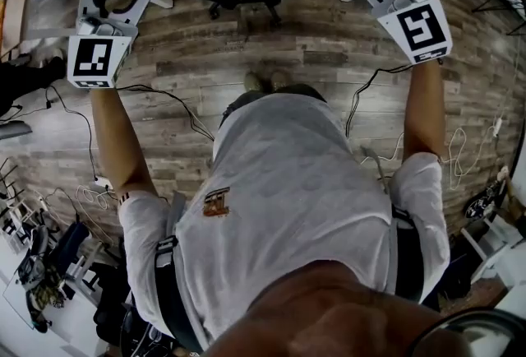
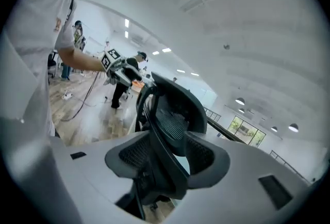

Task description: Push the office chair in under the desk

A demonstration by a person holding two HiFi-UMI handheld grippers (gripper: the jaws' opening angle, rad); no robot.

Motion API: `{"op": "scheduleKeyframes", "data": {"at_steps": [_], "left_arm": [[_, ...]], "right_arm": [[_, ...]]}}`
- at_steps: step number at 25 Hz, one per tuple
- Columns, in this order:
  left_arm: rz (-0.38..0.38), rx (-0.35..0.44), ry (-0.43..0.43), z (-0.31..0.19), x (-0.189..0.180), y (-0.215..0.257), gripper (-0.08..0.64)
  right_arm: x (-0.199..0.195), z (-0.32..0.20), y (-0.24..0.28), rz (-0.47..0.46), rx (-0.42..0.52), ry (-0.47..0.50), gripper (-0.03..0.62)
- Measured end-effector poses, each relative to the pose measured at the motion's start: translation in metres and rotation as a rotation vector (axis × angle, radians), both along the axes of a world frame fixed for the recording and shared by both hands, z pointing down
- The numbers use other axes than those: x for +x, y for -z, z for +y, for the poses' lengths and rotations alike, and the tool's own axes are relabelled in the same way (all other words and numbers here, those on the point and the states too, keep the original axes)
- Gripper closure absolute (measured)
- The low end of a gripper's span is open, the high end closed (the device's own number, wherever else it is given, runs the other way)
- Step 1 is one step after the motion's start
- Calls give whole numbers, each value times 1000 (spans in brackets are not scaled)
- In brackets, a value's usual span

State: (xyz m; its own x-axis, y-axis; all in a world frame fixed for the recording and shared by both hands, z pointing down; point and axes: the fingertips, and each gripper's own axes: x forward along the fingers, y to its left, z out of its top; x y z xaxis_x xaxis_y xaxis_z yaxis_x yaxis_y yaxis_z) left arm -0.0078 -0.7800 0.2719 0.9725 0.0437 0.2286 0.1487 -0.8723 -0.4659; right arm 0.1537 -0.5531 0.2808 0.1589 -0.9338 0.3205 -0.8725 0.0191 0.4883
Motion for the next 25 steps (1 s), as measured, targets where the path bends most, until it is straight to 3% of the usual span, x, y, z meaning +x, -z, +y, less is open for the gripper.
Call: {"op": "scheduleKeyframes", "data": {"at_steps": [4, 10, 18, 25], "left_arm": [[127, -190, -54, 49, -15, 26, 273], [247, -344, -103, 95, -25, 34, 334], [325, -486, -118, 135, -24, 28, 433], [341, -544, -145, 161, -27, 20, 512]], "right_arm": [[-46, -1, 25, -98, 171, 97, 376], [-96, -9, 29, -242, 285, 173, 413], [-137, -25, 24, -375, 426, 194, 508], [-167, -31, 13, -436, 453, 232, 540]]}}
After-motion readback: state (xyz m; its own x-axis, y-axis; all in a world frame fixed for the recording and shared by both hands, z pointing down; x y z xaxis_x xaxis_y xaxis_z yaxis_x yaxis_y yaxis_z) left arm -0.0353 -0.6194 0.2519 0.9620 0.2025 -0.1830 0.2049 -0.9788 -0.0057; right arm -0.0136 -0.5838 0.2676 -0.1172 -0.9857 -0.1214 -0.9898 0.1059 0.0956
